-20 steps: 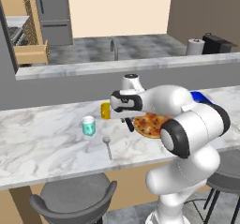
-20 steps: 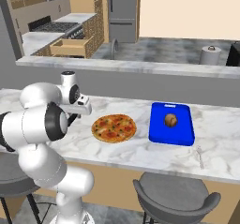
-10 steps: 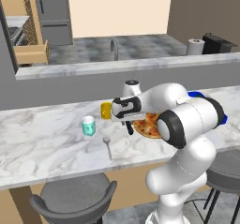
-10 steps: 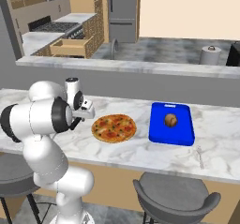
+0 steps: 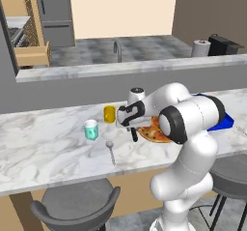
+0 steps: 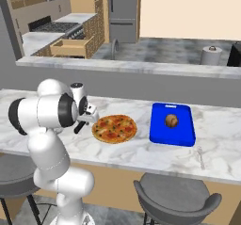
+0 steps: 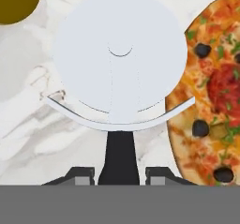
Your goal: Take the pizza cutter from the drawer on the right and place it on the dining counter for cutting.
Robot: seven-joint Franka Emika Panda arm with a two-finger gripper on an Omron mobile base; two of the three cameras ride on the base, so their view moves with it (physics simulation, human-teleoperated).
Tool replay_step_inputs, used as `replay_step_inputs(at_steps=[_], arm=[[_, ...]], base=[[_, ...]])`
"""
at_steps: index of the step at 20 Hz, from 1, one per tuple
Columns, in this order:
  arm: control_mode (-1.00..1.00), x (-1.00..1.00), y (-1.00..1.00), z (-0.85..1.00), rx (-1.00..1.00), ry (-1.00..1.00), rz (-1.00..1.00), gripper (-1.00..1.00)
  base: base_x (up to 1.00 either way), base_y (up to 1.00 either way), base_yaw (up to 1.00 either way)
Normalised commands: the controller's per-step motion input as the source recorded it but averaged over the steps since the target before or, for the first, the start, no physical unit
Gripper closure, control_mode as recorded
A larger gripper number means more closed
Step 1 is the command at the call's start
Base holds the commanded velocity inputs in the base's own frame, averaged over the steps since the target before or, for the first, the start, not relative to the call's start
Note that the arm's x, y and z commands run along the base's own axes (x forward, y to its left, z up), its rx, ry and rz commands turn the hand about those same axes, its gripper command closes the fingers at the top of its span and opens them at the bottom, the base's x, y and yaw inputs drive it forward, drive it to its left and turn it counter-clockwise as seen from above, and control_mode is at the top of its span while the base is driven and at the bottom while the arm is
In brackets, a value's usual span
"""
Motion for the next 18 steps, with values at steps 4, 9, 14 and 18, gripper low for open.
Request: replay_step_inputs(at_steps=[4,9,14,18], arm=[[-1.0,0.14,0.0,-0.13,0.0,0.0,0.0,1.0],[-1.0,0.22,0.0,-0.2,0.0,0.0,0.0,1.0],[-1.0,0.16,0.0,-0.16,0.0,0.0,0.0,1.0],[-1.0,0.12,0.0,-0.13,0.0,0.0,0.0,1.0]], base=[[0.0,0.0,0.0],[0.0,0.0,0.0],[0.0,0.0,0.0],[0.0,0.0,0.0]])
